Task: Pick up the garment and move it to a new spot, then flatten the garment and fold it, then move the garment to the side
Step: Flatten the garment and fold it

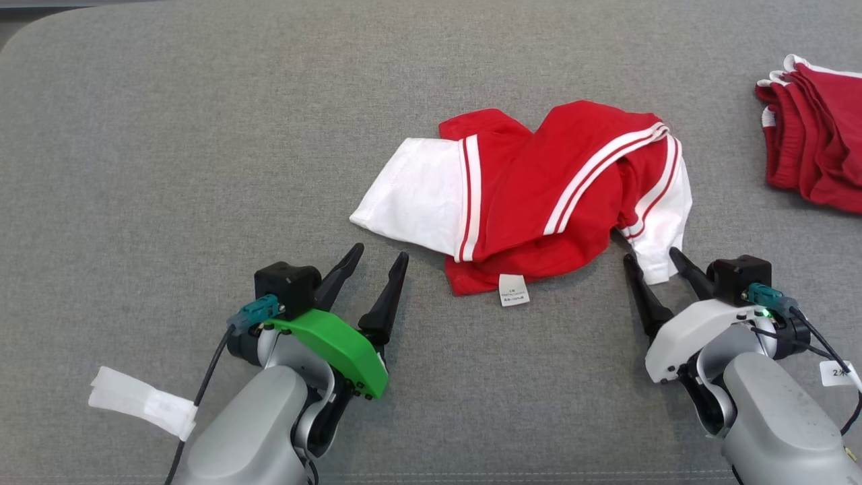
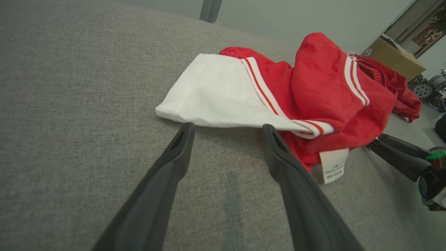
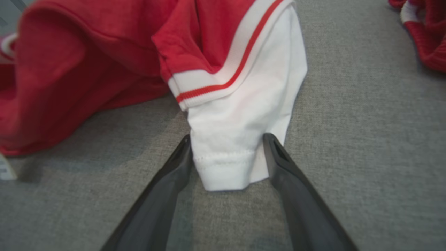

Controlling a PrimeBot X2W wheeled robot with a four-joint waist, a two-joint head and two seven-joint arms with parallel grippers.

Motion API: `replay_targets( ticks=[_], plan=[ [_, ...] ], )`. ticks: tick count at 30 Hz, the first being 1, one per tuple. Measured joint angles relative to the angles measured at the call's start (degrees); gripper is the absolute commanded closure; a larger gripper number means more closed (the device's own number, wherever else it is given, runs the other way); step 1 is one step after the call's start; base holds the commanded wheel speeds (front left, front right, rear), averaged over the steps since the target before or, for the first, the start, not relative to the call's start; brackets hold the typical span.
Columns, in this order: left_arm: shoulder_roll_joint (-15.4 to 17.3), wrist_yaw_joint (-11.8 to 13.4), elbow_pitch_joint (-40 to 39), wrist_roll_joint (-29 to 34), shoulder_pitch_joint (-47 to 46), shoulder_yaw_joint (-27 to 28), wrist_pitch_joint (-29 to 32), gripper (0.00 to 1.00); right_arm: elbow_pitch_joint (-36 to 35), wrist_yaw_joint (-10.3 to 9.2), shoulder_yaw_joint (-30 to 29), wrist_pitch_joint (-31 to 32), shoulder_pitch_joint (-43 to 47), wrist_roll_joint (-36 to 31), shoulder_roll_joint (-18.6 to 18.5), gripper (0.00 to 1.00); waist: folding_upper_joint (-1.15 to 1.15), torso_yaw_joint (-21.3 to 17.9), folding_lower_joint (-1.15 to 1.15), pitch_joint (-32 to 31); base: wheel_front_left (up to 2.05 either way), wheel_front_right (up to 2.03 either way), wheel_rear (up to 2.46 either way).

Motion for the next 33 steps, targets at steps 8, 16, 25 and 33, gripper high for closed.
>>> replay_targets(
  ticks=[8,16,25,33],
  plan=[
    [-0.12,0.0,-0.29,-0.58,0.78,1.76,-0.51,0.0,1.27,0.91,0.36,-0.63,-2.92,0.4,0.47,1.0,0.0,-0.73,0.0,0.1,0.0,0.0,0.0],
    [-0.04,0.01,-1.03,-1.07,1.44,3.66,-0.98,0.0,-3.31,1.45,-1.11,-2.96,-6.63,0.37,0.31,1.0,0.0,-2.56,0.0,-0.35,0.0,0.0,0.0],
    [-0.29,0.01,-2.12,-1.77,3.77,5.38,-1.0,0.0,-17.37,2.72,0.36,-3.55,-13.99,-3.18,-0.9,1.0,0.0,-3.82,0.0,-2.57,0.0,0.0,0.0],
    [-0.8,0.01,-5.22,-2.01,5.86,9.4,-1.01,0.0,-27.69,3.54,3.04,-3.56,-20.56,-5.1,-1.07,1.0,0.0,-3.77,0.0,-5.37,0.0,0.0,0.0]
  ],
)
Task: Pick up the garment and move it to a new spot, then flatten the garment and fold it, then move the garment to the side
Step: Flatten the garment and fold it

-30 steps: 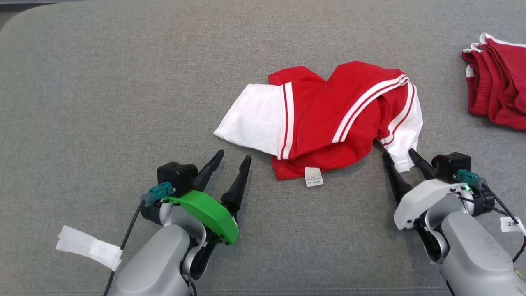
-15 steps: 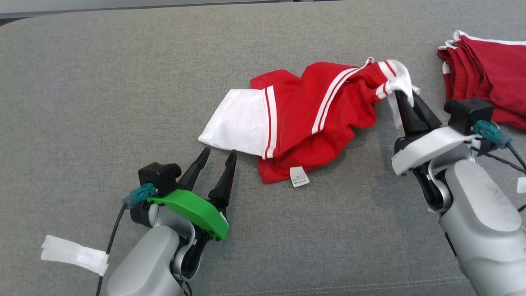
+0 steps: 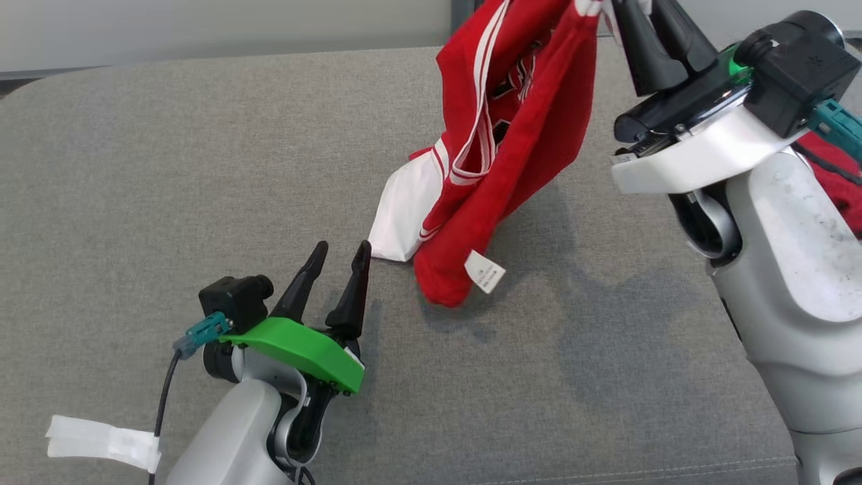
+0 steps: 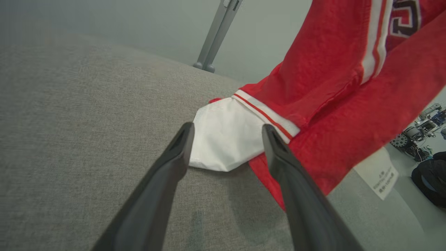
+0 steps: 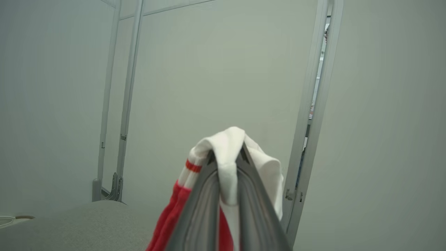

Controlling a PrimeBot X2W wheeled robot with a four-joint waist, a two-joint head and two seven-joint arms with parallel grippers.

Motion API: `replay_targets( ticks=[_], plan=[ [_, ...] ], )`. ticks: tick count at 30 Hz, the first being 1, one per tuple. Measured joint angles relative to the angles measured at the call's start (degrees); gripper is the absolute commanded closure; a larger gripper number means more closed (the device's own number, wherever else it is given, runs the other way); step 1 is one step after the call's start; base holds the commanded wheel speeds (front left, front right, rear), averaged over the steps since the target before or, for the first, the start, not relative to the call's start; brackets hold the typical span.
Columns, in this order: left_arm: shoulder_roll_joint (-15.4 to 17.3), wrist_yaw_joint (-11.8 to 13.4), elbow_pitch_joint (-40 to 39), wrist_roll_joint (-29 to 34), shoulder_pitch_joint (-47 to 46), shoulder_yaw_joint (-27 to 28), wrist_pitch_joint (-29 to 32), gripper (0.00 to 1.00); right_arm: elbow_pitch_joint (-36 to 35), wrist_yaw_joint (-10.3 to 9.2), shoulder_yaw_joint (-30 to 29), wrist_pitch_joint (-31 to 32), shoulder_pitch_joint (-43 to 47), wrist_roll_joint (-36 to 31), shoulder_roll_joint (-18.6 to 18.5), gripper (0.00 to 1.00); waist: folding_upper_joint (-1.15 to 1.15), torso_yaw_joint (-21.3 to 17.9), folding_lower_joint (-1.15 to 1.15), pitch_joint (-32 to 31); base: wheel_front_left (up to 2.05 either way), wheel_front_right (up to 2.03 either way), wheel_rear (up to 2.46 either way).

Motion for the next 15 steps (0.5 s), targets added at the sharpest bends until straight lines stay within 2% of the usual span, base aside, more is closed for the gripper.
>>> replay_targets(
  ticks=[6,10,13,15],
  plan=[
    [-0.66,0.0,-2.78,0.0,1.96,3.61,0.0,0.0,-2.94,0.52,6.23,0.02,-4.31,-0.78,2.29,1.0,0.0,0.74,0.0,-1.99,0.0,0.0,0.0],
    [-0.99,0.01,-3.9,0.04,2.29,5.14,0.0,0.0,-3.74,0.53,9.69,2.16,-8.81,-1.85,3.77,1.0,0.0,1.91,0.0,-2.7,0.0,0.0,0.0],
    [-1.07,0.1,-5.01,0.1,3.08,6.27,0.0,0.0,-3.42,0.53,9.92,3.98,-11.0,-1.89,4.8,1.0,0.0,2.98,0.0,-3.08,0.0,0.0,0.0],
    [-1.08,0.57,-5.56,0.11,3.5,7.35,-0.01,0.0,-2.24,0.38,7.9,5.57,-12.18,-2.15,4.75,1.0,0.0,3.75,0.0,-3.29,0.0,0.0,0.0]
  ],
)
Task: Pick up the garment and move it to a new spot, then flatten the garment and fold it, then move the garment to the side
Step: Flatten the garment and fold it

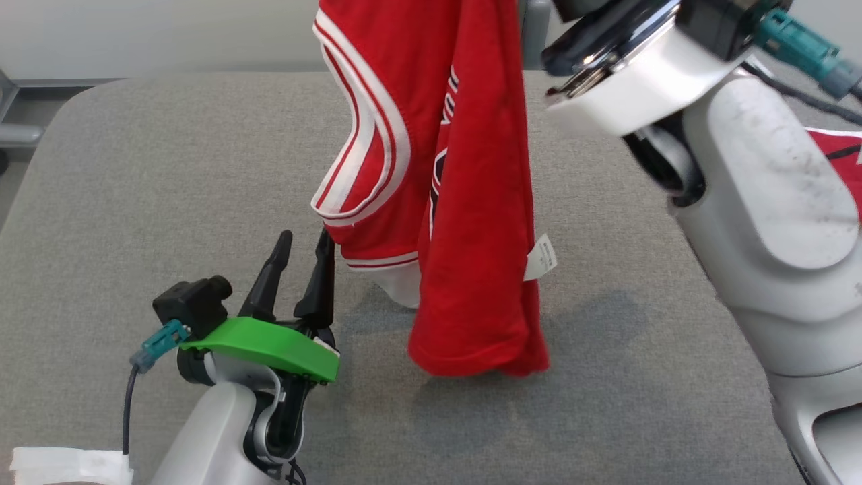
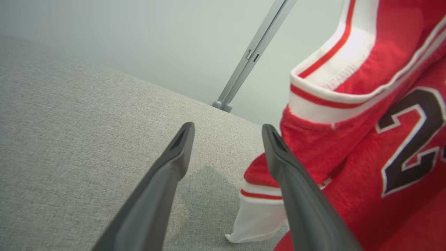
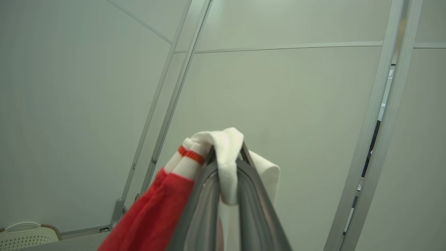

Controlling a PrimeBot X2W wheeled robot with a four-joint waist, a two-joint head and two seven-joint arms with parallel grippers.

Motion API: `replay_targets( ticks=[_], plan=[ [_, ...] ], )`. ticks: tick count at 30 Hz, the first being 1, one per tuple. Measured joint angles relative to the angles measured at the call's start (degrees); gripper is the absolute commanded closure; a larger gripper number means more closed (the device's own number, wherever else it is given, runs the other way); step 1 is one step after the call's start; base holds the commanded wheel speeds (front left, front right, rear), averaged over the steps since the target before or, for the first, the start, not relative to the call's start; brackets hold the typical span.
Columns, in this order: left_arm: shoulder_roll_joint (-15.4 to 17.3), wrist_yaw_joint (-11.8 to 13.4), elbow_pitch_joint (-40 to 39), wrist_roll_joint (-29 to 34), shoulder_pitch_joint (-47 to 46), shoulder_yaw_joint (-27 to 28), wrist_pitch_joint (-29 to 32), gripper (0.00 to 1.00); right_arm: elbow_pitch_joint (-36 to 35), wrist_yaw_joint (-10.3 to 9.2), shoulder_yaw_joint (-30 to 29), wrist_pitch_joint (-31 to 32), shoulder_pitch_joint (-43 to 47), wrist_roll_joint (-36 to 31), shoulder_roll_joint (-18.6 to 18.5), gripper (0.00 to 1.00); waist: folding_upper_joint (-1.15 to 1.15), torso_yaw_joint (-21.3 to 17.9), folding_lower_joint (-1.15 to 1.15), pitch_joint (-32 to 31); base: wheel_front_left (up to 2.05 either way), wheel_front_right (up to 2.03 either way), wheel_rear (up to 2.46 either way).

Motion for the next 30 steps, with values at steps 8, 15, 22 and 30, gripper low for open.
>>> replay_targets(
  ticks=[8,15,22,30],
  plan=[
    [0.07,2.0,-4.48,1.96,0.95,6.44,-0.15,0.0,12.51,-3.0,-6.34,7.15,6.69,1.51,-6.11,1.0,0.0,1.71,0.0,0.79,0.0,0.0,0.0],
    [0.12,0.8,-6.53,3.55,2.86,2.89,-0.15,0.0,17.93,-4.04,-7.04,8.56,19.76,5.64,-6.52,1.0,0.0,0.96,0.0,3.18,0.0,0.0,0.0],
    [0.08,-1.72,-5.88,4.15,6.38,-5.05,1.93,0.0,19.58,-5.76,-10.09,5.1,24.34,8.24,-5.27,1.0,0.0,-0.73,0.0,5.42,0.0,0.0,0.0],
    [0.21,-3.2,-4.8,5.99,8.07,-10.68,5.75,0.0,20.74,-6.51,-12.25,-0.29,25.65,9.59,-4.28,1.0,0.0,-1.25,0.0,7.34,0.0,0.0,0.0]
  ],
)
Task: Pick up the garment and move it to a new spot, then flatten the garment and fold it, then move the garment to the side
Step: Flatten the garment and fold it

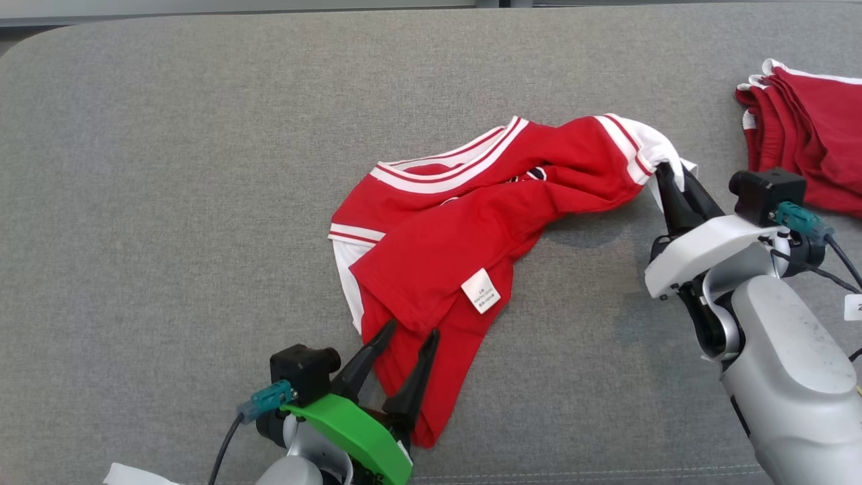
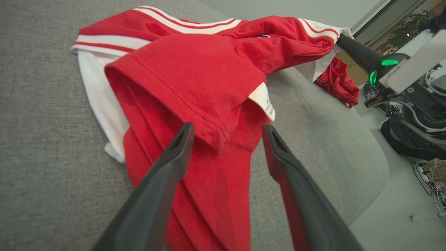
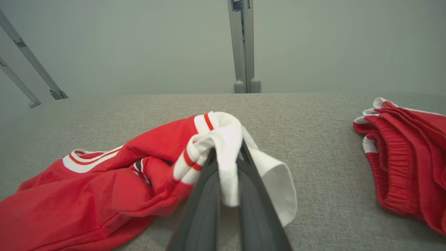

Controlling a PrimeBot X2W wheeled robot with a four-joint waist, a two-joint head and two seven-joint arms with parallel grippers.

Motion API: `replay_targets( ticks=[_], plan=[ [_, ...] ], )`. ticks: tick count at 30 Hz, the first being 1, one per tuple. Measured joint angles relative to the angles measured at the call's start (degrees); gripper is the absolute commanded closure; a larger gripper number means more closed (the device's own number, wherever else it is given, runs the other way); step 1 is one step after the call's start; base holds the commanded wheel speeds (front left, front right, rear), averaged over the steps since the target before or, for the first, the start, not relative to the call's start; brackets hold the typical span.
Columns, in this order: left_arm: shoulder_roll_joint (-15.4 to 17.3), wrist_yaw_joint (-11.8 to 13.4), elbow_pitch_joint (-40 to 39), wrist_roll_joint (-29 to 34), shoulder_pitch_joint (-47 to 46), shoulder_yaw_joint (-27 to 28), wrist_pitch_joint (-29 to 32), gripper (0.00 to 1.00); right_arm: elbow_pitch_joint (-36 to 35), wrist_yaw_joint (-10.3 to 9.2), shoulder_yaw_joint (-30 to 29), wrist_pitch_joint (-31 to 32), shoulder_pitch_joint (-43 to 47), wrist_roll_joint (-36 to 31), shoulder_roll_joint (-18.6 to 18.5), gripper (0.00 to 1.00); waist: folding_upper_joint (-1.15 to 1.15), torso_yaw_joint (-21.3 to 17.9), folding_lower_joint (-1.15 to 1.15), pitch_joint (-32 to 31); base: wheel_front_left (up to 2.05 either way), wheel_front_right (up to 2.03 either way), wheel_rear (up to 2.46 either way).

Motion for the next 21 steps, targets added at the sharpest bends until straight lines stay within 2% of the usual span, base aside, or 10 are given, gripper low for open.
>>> replay_targets(
  ticks=[3,21],
  plan=[
    [0.0,0.0,0.88,0.05,0.0,-0.37,0.88,0.0,0.41,0.04,0.12,-1.14,0.17,0.04,1.12,1.0,0.0,0.14,0.0,0.12,0.0,0.0,0.0],
    [-0.09,0.0,5.08,0.03,-1.48,-0.63,1.92,0.0,3.04,1.08,1.14,-3.13,0.2,0.21,2.42,1.0,0.0,-1.55,0.0,0.63,0.0,0.0,0.0]
  ],
)
